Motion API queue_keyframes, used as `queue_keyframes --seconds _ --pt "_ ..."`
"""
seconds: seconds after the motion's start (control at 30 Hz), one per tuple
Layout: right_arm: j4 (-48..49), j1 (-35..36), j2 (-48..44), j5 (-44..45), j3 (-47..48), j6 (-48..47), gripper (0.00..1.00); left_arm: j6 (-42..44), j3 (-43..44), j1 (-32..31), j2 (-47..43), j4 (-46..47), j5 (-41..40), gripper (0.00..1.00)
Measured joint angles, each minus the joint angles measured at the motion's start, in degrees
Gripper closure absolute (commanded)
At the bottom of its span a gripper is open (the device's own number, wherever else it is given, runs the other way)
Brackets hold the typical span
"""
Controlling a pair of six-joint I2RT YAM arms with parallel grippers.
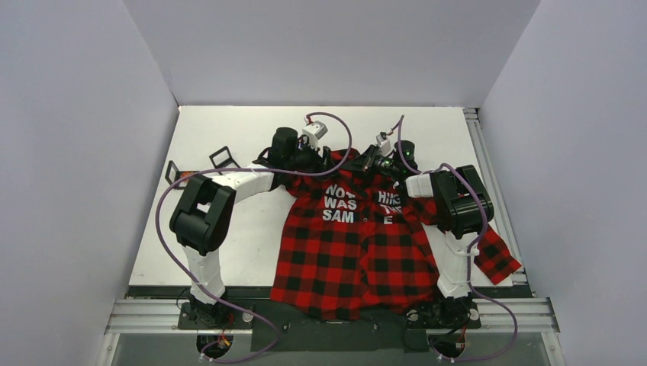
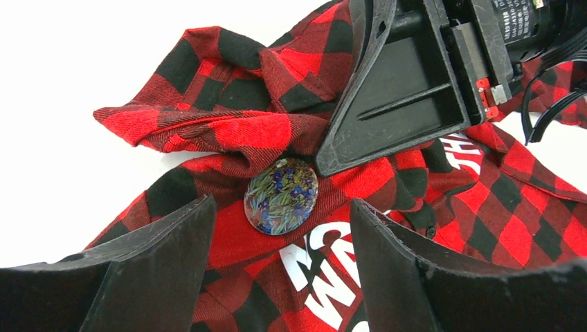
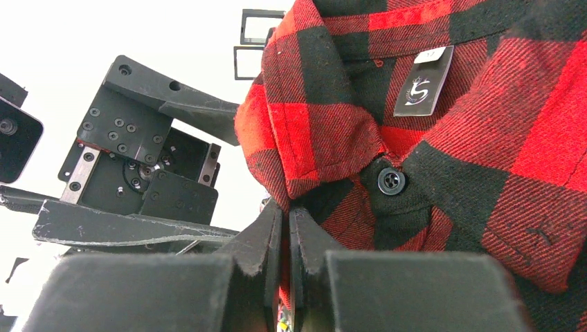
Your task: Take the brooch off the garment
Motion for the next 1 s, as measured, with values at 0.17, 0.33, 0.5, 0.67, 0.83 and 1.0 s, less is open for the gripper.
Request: queue_keyframes --seconds 0.17,0.33,0.5,0.67,0.83,1.0 --pt "0.7 0.0 0.0 0.0 0.0 0.7 1.0 -1.9 0.2 0.1 0.0 0.0 0.6 0.41" --pt "3.3 0.0 0.0 -0.1 0.0 2.3 1.0 -2.3 1.6 0.0 0.2 -0.6 -0.3 0.47" --pt "4.3 0.3 0.0 -0.2 0.0 3.3 1.0 -2.2 2.7 -0.1 0.7 -1.2 -2.1 0.52" --pt "4.7 0.7 0.0 -0.1 0.0 3.4 1.0 -1.6 2.8 -0.2 0.9 -3.0 -3.8 0.51" --pt "4.7 0.8 0.0 -0.1 0.0 3.4 1.0 -0.9 3.1 -0.3 0.9 -4.2 -4.4 0.49" --pt "4.7 0.8 0.0 -0.1 0.0 3.5 1.0 0.5 3.1 -0.4 0.9 -4.9 -4.7 0.47"
